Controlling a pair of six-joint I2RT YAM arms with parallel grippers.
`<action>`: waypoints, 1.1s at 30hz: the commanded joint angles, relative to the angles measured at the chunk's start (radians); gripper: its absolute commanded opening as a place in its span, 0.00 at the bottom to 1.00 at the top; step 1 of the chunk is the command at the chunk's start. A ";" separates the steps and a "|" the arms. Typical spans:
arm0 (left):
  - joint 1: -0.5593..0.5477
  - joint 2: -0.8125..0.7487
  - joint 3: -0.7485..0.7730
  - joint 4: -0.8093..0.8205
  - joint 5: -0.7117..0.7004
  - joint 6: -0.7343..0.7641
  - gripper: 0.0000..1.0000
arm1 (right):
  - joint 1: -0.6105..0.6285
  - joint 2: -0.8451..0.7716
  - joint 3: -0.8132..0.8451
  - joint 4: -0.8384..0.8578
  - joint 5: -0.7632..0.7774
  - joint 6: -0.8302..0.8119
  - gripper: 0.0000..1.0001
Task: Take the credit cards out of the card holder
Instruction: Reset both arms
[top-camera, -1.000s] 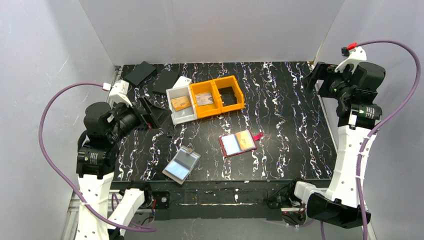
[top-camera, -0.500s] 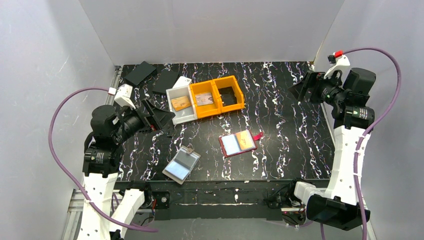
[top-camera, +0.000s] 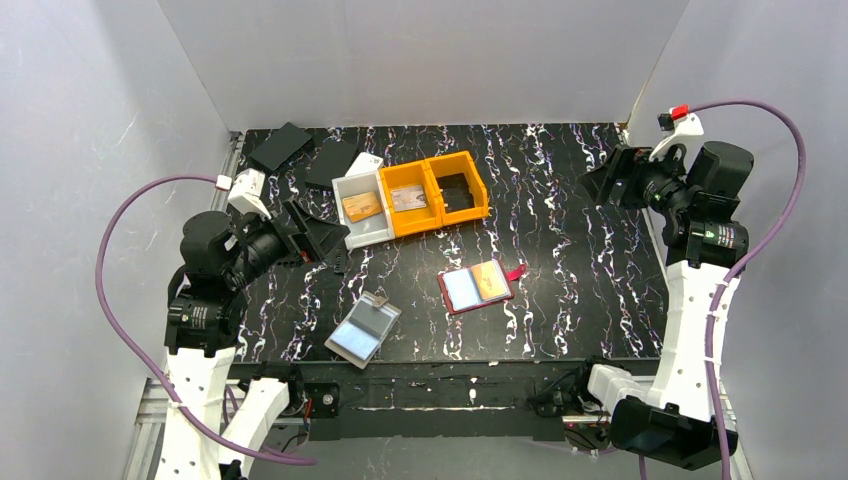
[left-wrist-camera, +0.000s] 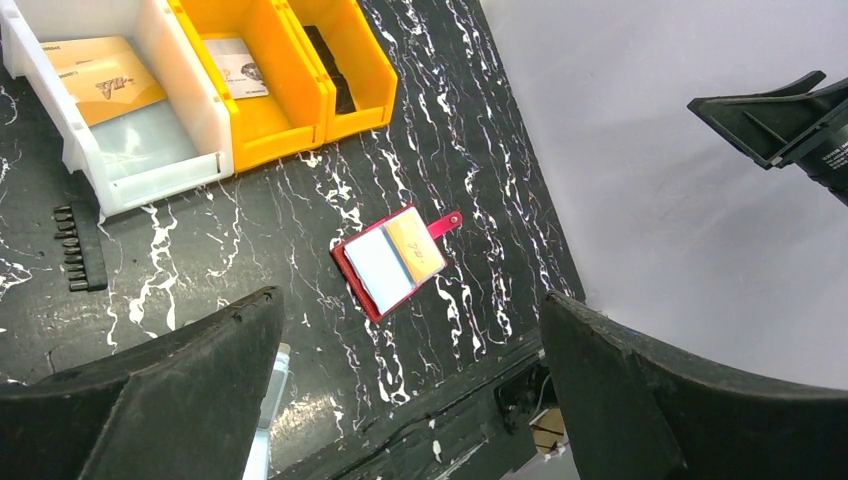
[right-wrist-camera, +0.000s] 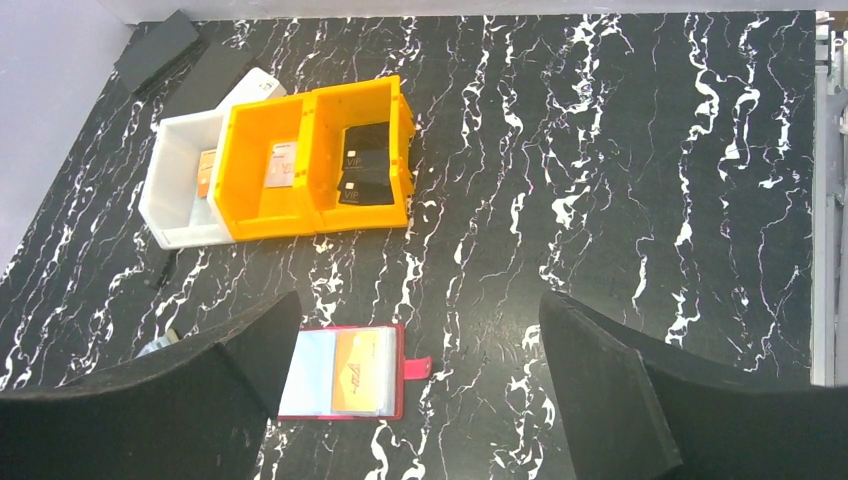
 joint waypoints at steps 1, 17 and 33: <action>0.006 -0.005 0.013 -0.011 -0.010 0.030 0.98 | -0.001 -0.019 -0.011 0.050 0.011 0.005 0.98; 0.006 0.000 0.014 -0.014 -0.013 0.047 0.98 | -0.001 -0.019 -0.026 0.049 -0.010 0.010 0.98; 0.005 -0.002 0.034 -0.044 -0.027 0.077 0.98 | -0.001 -0.019 -0.007 0.043 -0.002 0.011 0.98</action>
